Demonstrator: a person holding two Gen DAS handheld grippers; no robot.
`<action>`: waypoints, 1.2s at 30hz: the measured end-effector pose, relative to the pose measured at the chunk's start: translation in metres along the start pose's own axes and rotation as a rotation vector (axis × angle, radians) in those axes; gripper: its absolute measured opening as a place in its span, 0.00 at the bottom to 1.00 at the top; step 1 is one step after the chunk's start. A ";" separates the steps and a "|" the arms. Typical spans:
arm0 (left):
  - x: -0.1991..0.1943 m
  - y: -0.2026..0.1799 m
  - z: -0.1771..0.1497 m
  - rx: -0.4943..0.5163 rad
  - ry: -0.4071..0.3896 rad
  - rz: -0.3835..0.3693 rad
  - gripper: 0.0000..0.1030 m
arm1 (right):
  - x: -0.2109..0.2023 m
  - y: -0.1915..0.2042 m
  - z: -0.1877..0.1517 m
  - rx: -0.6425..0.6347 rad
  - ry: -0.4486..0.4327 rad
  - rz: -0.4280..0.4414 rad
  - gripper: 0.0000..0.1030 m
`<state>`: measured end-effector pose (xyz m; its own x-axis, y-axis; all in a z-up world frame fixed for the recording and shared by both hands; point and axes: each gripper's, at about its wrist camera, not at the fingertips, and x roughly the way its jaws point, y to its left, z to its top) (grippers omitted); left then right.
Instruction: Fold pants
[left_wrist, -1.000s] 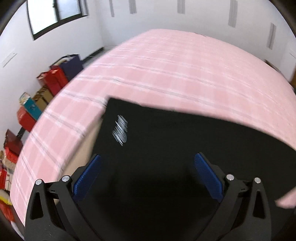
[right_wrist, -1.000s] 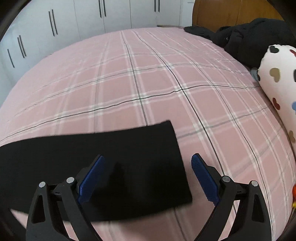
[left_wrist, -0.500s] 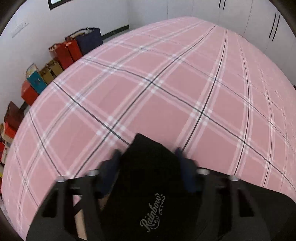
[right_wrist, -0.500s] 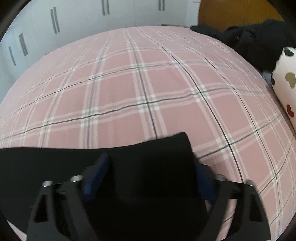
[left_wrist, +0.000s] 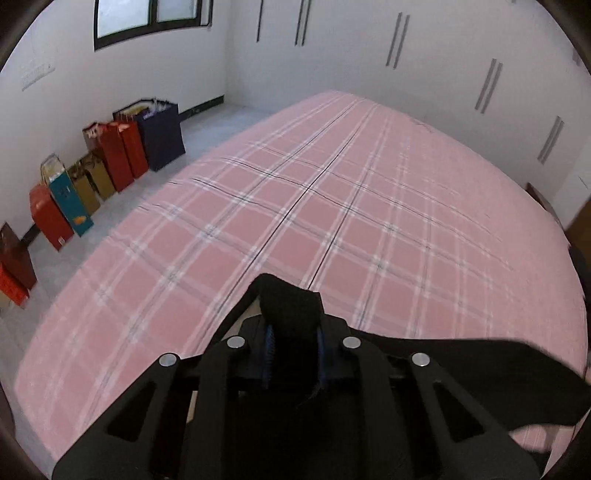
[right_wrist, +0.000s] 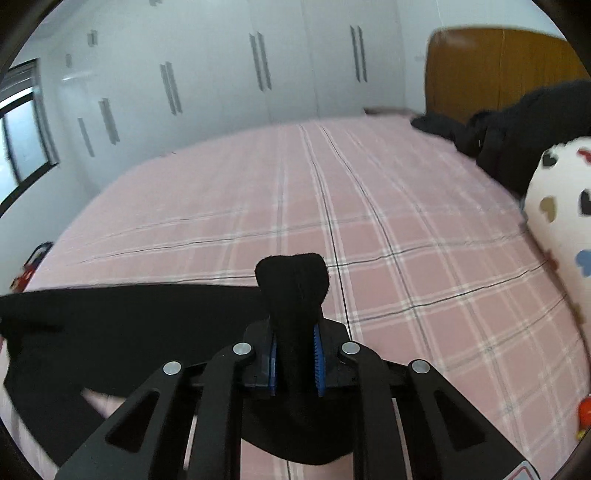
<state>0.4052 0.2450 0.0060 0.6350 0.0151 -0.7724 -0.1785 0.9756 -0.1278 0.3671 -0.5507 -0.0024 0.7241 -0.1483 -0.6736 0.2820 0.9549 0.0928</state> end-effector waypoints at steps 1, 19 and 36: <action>-0.018 0.006 -0.010 0.003 0.001 -0.013 0.16 | -0.016 0.000 -0.005 -0.019 -0.009 0.004 0.13; -0.057 0.106 -0.188 -0.384 0.229 -0.177 0.87 | -0.127 -0.029 -0.184 0.137 0.149 -0.167 0.69; -0.026 0.119 -0.165 -0.552 0.355 -0.192 0.07 | -0.094 -0.004 -0.168 0.485 0.198 0.053 0.74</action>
<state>0.2434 0.3244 -0.0915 0.4254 -0.3121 -0.8495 -0.5040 0.6979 -0.5089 0.1921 -0.4970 -0.0622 0.6258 -0.0064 -0.7800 0.5411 0.7238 0.4281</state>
